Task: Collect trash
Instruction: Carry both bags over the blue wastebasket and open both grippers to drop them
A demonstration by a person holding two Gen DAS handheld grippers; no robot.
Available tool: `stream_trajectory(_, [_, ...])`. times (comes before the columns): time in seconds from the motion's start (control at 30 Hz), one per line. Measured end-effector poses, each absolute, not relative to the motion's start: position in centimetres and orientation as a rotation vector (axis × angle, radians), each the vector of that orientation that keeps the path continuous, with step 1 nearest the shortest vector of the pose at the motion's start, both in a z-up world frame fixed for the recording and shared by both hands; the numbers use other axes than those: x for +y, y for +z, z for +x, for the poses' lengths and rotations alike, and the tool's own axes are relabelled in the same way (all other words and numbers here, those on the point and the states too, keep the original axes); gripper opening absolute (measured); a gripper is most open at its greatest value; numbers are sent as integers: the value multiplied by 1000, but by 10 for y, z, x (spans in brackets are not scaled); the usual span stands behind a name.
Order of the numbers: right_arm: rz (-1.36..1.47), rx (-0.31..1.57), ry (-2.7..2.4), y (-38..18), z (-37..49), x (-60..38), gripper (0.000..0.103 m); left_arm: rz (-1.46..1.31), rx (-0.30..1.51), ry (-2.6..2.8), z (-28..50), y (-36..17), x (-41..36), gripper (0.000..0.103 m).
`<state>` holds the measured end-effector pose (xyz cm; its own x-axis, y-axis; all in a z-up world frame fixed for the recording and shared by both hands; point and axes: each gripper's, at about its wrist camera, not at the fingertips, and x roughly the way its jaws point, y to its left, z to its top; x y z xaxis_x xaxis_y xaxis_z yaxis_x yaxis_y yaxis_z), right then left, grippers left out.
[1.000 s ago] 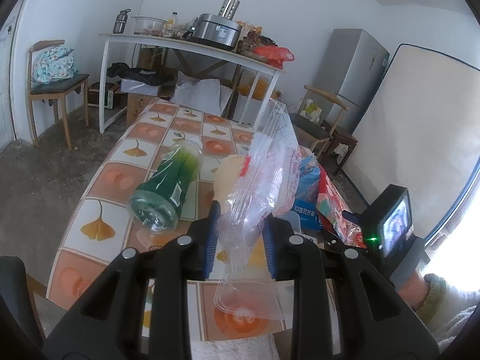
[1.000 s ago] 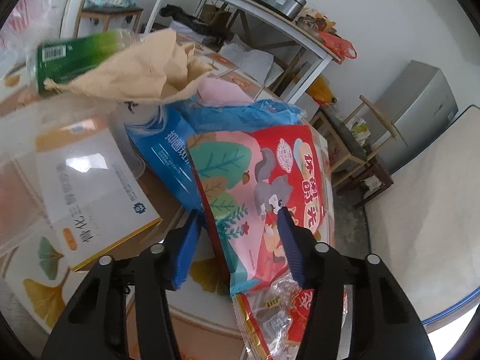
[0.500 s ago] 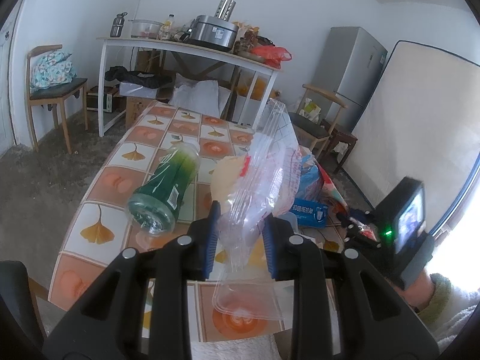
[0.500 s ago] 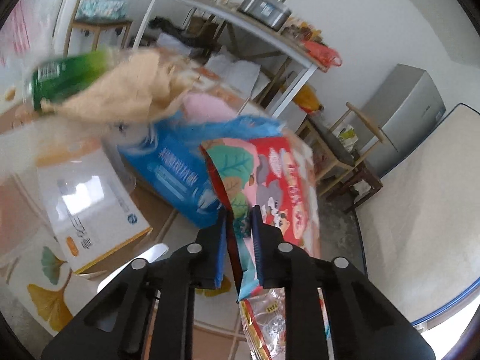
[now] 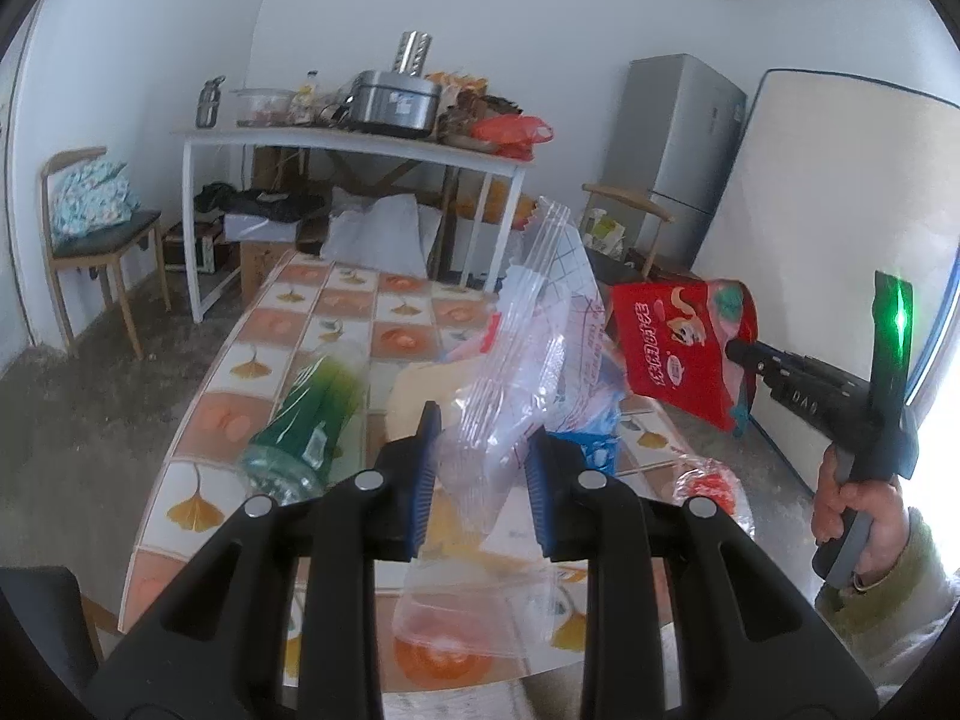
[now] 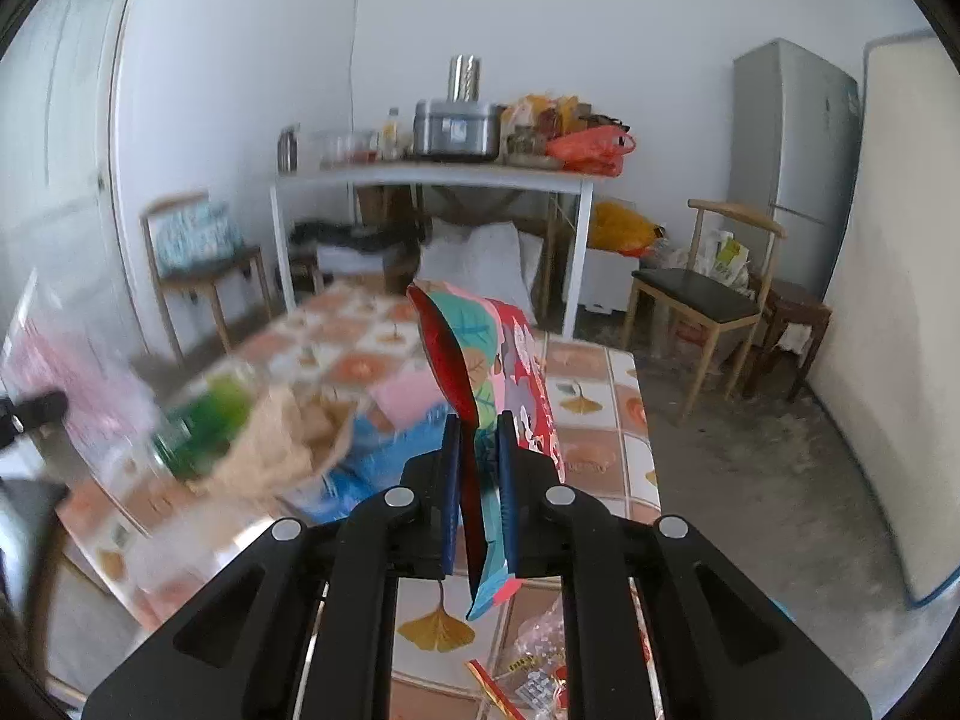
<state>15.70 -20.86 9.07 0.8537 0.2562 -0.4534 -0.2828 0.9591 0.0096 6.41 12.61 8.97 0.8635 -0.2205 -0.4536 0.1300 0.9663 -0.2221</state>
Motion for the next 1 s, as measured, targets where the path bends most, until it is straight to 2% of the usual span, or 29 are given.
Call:
stream_trajectory(0.3, [115,379,230,107,132,-300,11,-96,468,-365,84,130,47,25])
stream_trajectory(0.5, [186,320,67,107,102,-387,11,-31,498,-594,125,148,-54,25])
stream_trajectory(0.63, [228,351,-74,85,86,-451,11,13,566,-728,158,143,-130,25])
stream_trajectory(0.8, [309,460,-173,40,90,-519,11,43,773,-871,206,107,-235,25])
stream_trajectory(1.0, [501,622,-238,-45,115,-588,11,98,1081,-888,260,19,-345,25])
